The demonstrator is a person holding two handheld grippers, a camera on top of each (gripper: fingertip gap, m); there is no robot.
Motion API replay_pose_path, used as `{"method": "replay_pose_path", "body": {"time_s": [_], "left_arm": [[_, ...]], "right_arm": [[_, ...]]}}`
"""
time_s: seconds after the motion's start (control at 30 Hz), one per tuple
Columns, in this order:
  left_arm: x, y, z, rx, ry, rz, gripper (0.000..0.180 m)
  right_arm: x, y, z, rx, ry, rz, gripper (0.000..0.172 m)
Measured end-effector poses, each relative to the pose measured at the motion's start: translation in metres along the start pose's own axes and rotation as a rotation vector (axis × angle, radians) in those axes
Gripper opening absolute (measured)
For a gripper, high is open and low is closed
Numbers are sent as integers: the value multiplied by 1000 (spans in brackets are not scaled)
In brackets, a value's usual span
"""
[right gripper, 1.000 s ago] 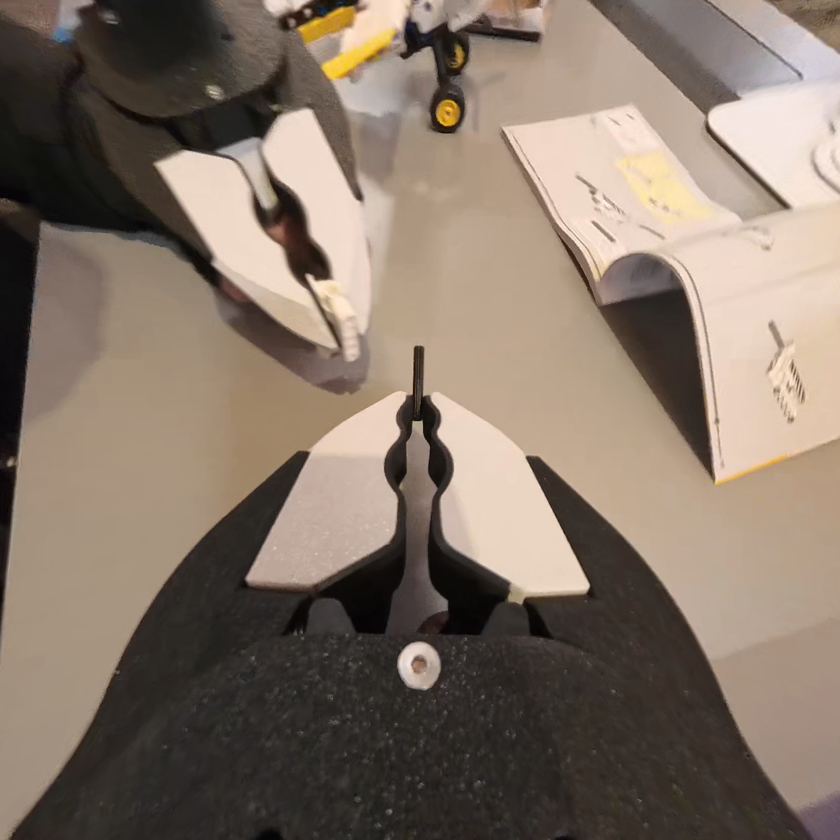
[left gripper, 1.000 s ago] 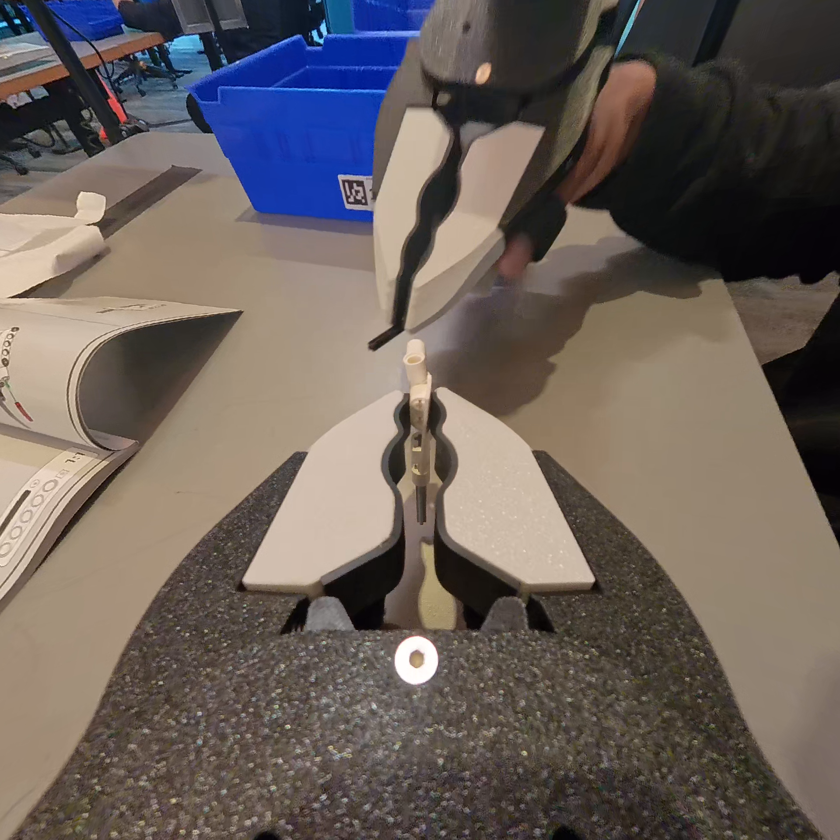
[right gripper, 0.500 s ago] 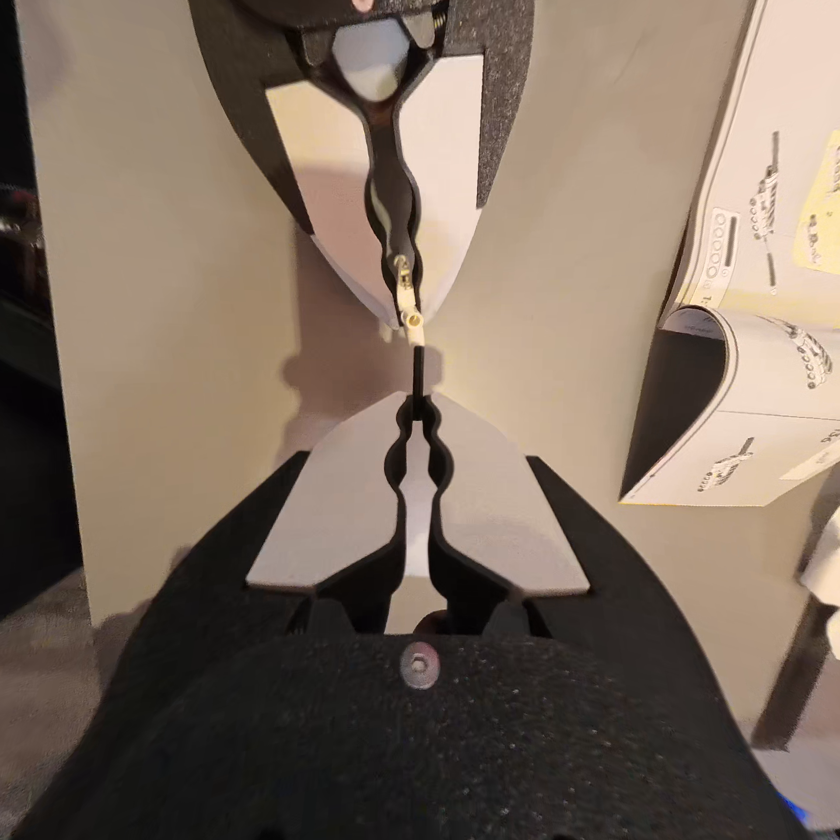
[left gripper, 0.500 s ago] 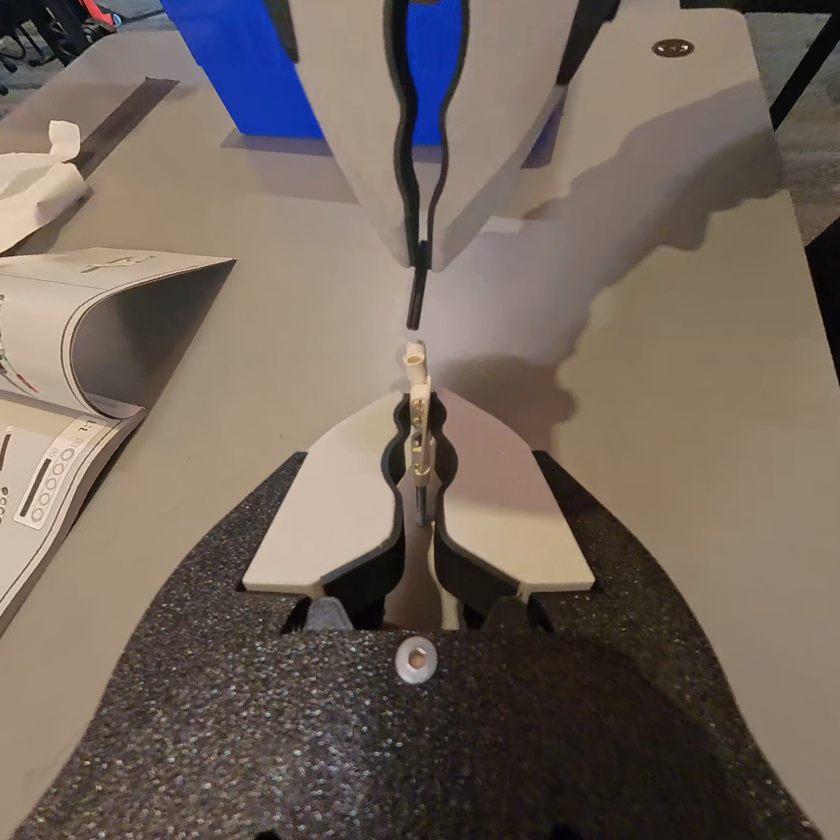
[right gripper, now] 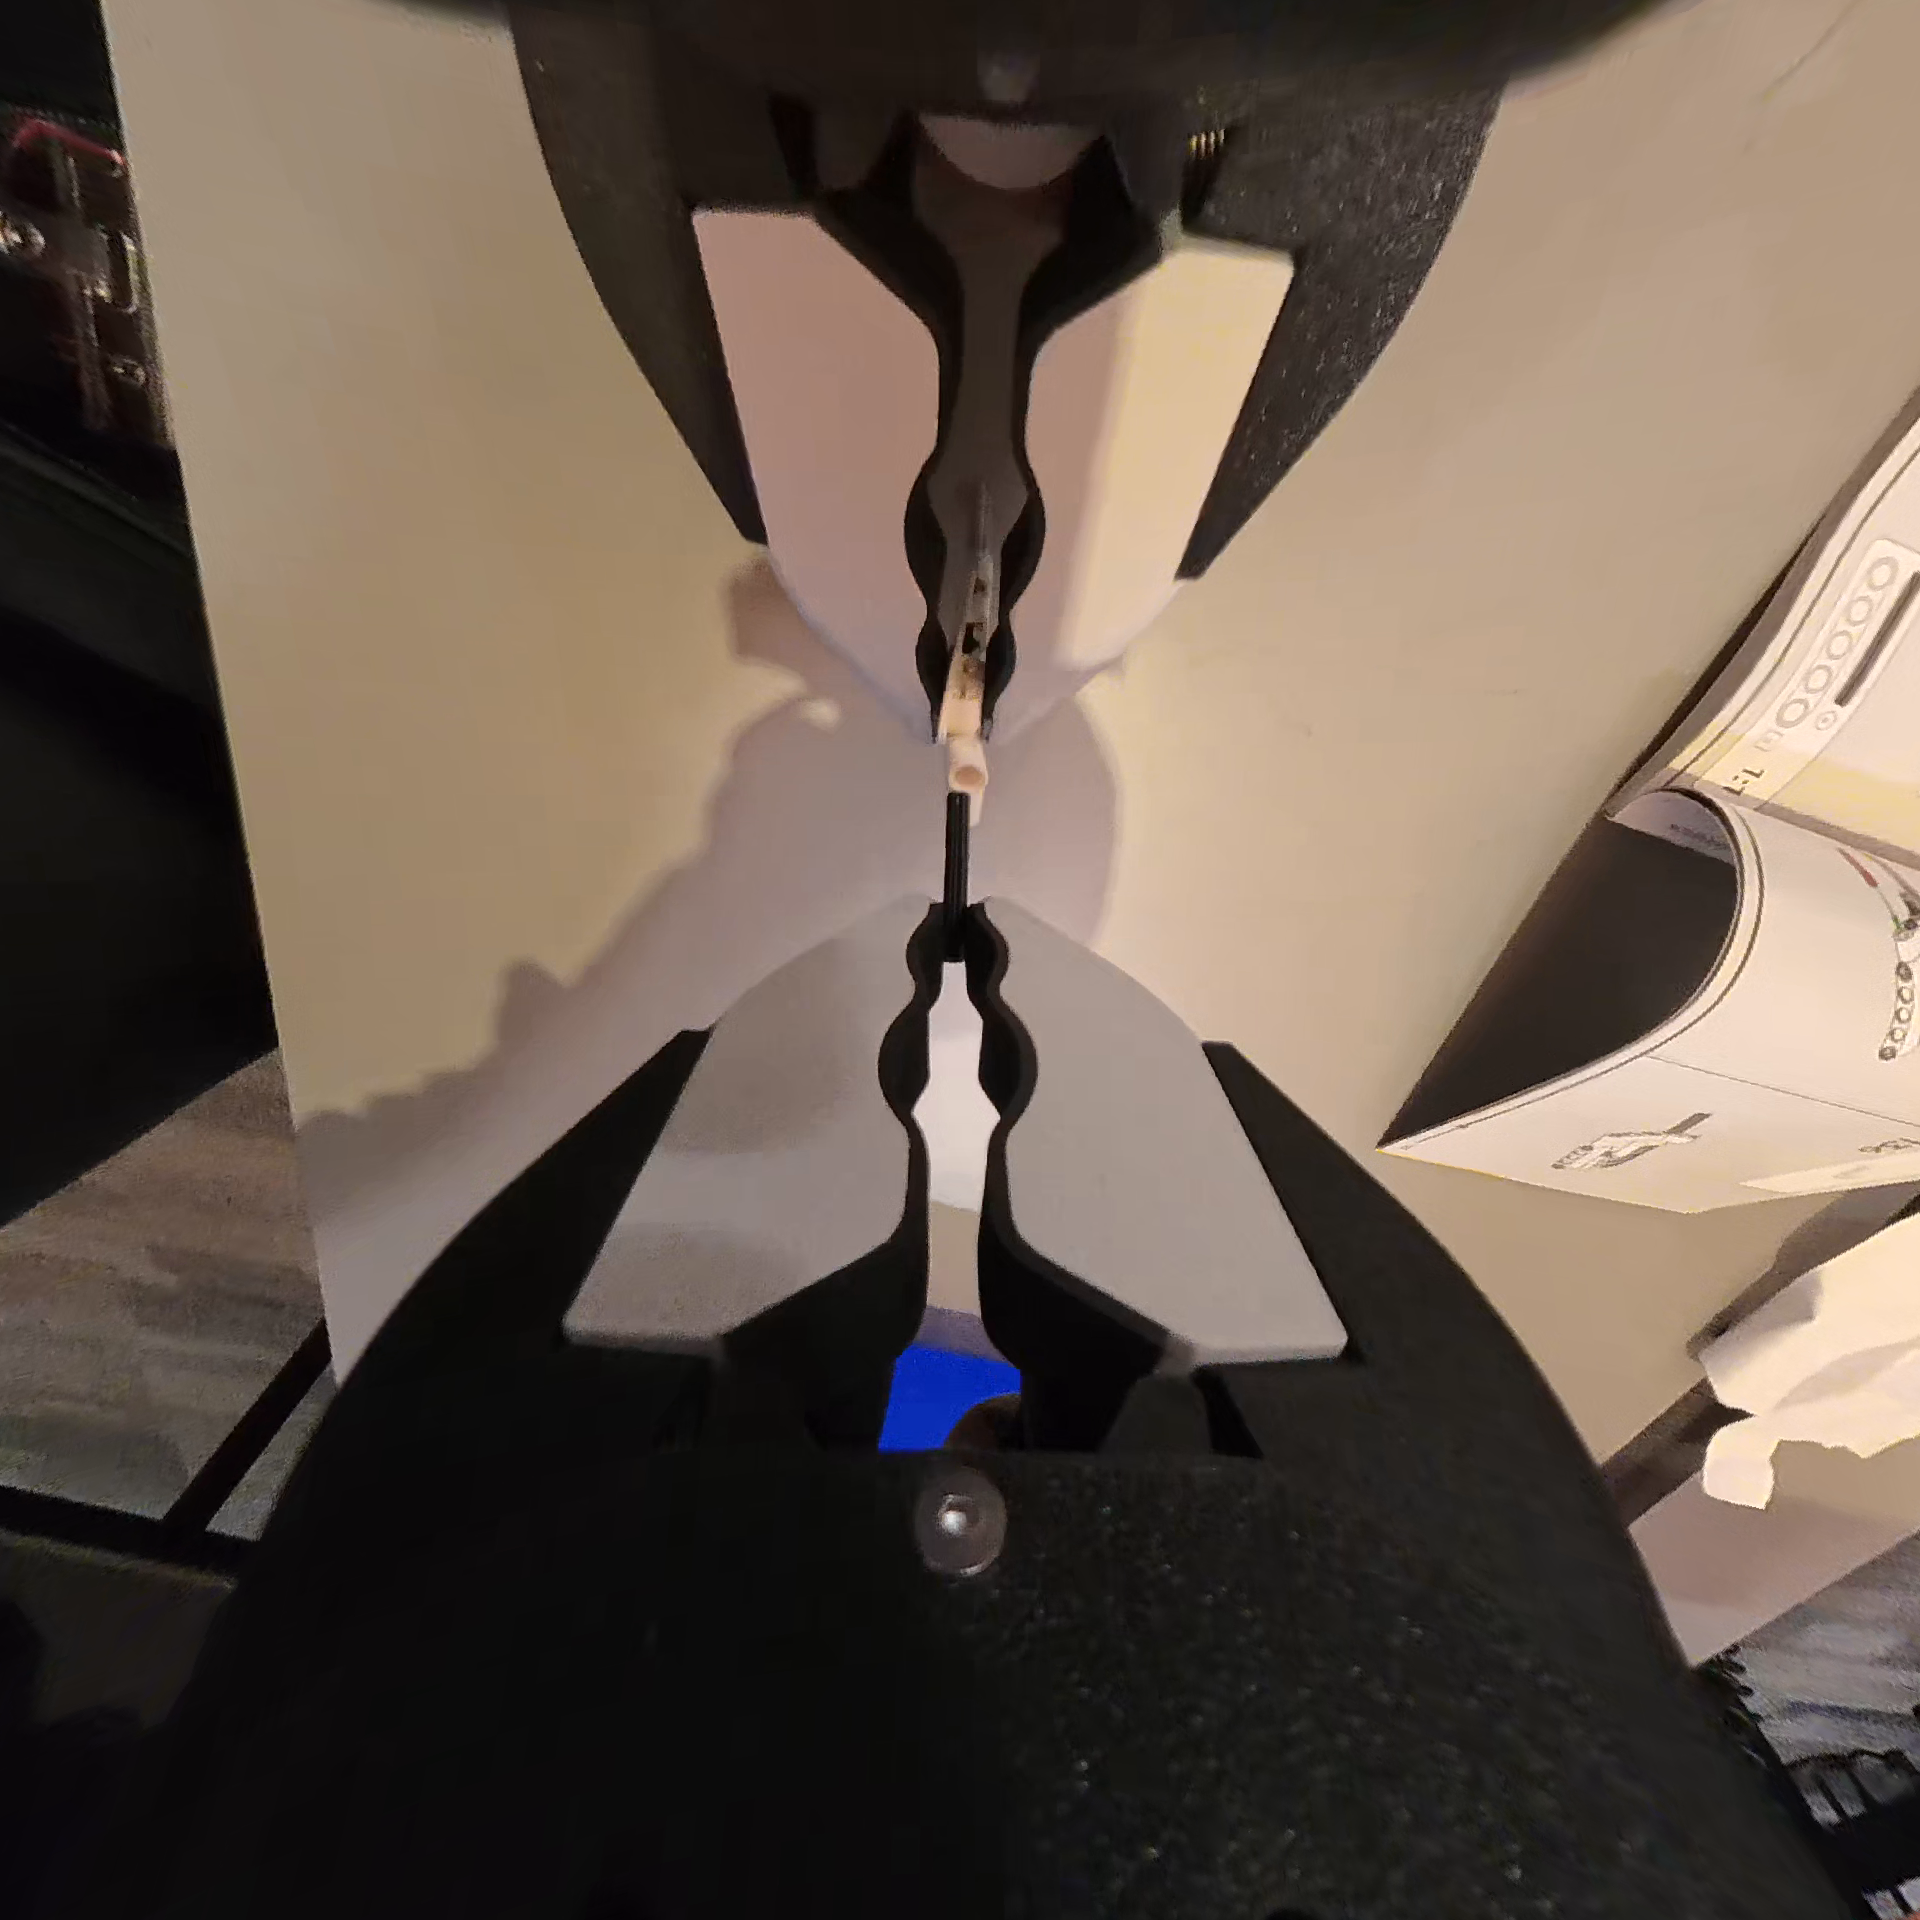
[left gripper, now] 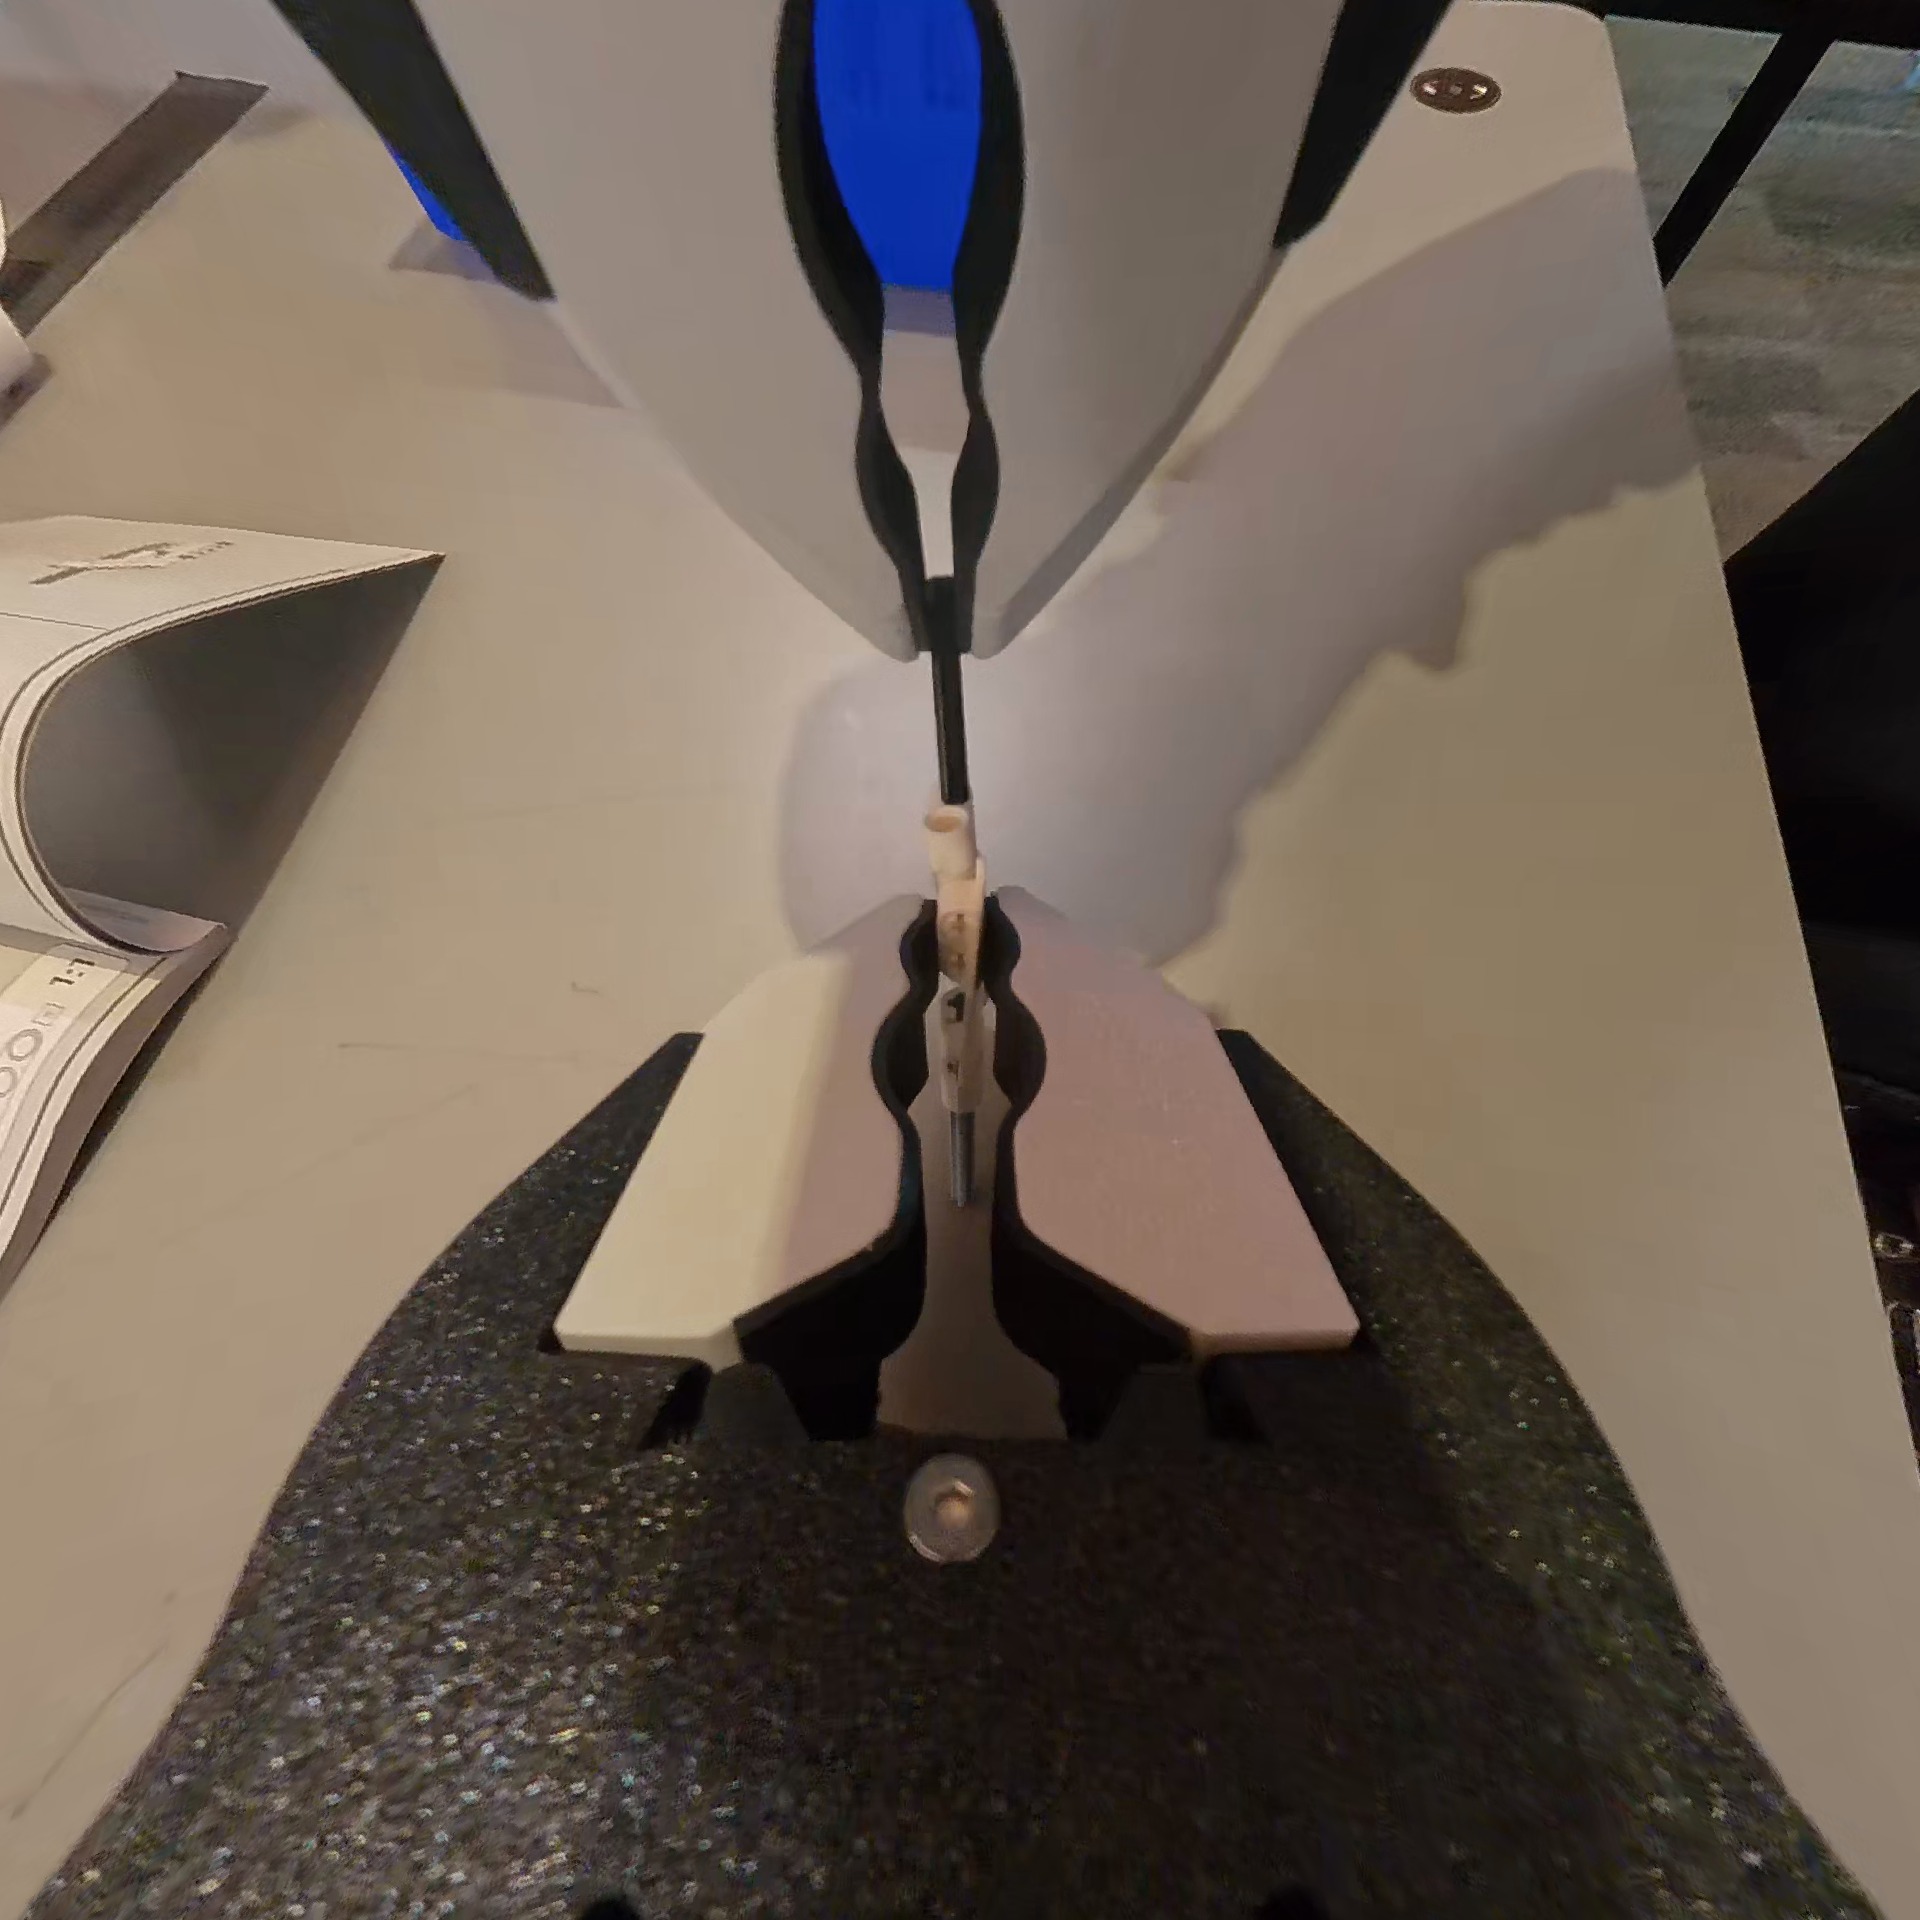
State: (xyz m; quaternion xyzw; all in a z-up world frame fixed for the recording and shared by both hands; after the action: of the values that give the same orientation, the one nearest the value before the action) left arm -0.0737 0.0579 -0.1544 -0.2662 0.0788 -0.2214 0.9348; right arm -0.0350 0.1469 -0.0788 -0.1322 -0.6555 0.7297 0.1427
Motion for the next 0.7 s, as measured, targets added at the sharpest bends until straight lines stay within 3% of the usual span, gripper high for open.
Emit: {"method": "replay_pose_path", "body": {"time_s": [0.7], "left_arm": [[2, -1, -1, -9, 20, 11, 8]], "right_arm": [[6, 4, -1, 61, 44, 35, 3]]}}
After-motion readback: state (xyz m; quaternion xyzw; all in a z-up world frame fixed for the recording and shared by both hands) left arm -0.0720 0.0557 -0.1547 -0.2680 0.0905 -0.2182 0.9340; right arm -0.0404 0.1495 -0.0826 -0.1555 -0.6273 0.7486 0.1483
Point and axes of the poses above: each gripper's, where its closed fingertips meet, y out along the fingers, z out of its top, x = y × z across the jaws, the point moved 9 cm from there along -y, back along the fingers, and after that the axes turned 2 degrees about x, right-handed, at the moved point
